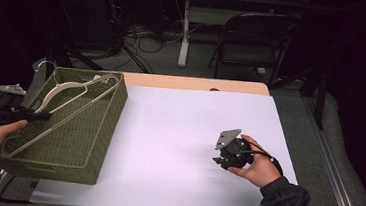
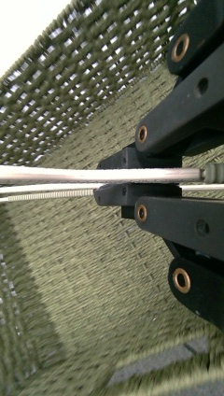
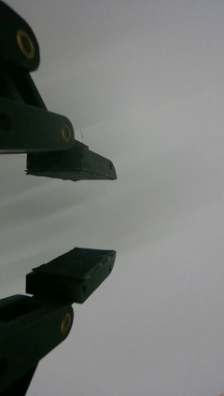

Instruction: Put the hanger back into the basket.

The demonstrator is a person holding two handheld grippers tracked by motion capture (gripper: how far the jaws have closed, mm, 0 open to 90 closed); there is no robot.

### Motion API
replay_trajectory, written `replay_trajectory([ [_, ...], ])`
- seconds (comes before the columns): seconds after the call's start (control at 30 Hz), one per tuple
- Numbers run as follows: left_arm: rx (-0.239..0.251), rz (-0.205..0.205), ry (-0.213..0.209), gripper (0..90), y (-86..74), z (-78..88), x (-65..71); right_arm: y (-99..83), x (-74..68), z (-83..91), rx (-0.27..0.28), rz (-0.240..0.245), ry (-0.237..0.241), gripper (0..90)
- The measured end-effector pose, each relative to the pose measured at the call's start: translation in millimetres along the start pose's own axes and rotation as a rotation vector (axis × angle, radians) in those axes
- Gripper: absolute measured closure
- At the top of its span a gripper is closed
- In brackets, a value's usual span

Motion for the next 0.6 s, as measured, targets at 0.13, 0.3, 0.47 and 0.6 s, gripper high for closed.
replay_trajectory([
  [0.13,-0.027,0.013,-0.002,87.2,-11.1,-13.2,-3.7,-0.5,-0.6,-0.5,-0.004,-0.010,0.000,54.0],
  [0.3,-0.069,0.010,-0.010,87.1,-21.6,-26.9,-4.5,0.7,0.0,-0.6,0.002,0.003,-0.003,54.0],
  [0.47,-0.069,0.017,-0.015,87.0,-25.2,-33.7,-4.6,-0.5,-0.4,-0.3,0.000,-0.007,-0.002,54.0],
  [0.6,-0.084,0.014,-0.003,86.9,-29.8,-37.0,-6.3,-1.3,-0.8,0.0,0.000,-0.001,-0.006,53.9],
])
Point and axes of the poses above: each handheld gripper's, and its own axes: z roughly backward along the jaws, y roughly out of its top, x roughly to its right, the point moved 9 cm from there along -z, roughly forward along the jaws, and after that the axes turned 4 degrees about -x, right-handed, at the moved point
